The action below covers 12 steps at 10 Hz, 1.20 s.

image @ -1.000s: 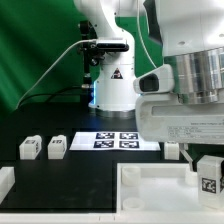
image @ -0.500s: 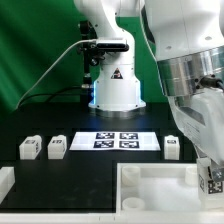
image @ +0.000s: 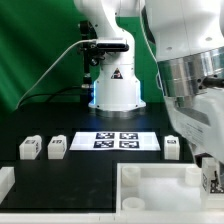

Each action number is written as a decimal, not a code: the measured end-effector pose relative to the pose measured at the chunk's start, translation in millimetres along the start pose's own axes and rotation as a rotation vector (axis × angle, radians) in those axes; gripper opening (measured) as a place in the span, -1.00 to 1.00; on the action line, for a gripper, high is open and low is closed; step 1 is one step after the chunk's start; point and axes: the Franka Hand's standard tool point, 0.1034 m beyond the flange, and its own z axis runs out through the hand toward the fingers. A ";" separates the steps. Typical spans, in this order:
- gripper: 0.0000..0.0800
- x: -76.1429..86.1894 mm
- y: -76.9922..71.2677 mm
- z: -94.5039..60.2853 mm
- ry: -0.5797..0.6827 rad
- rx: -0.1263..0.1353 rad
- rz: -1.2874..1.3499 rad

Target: Assemble one leg

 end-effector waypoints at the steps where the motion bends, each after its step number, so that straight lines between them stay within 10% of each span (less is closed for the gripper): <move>1: 0.61 -0.3 0.0 0.6 -0.002 -0.010 -0.217; 2: 0.62 -7.8 2.5 -0.3 -0.023 -0.063 -0.391; 4: 0.62 -5.8 1.9 -1.0 -0.027 -0.063 -0.631; 6: 0.62 -13.0 3.4 1.1 -0.003 -0.125 -1.019; 9: 0.56 -11.6 3.4 1.1 -0.002 -0.129 -1.125; 12: -0.25 -10.1 5.1 1.7 0.013 -0.128 -0.862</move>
Offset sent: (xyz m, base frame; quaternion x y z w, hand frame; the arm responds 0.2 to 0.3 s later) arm 0.0000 0.0000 0.0000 0.0000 0.0000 -0.2667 0.9638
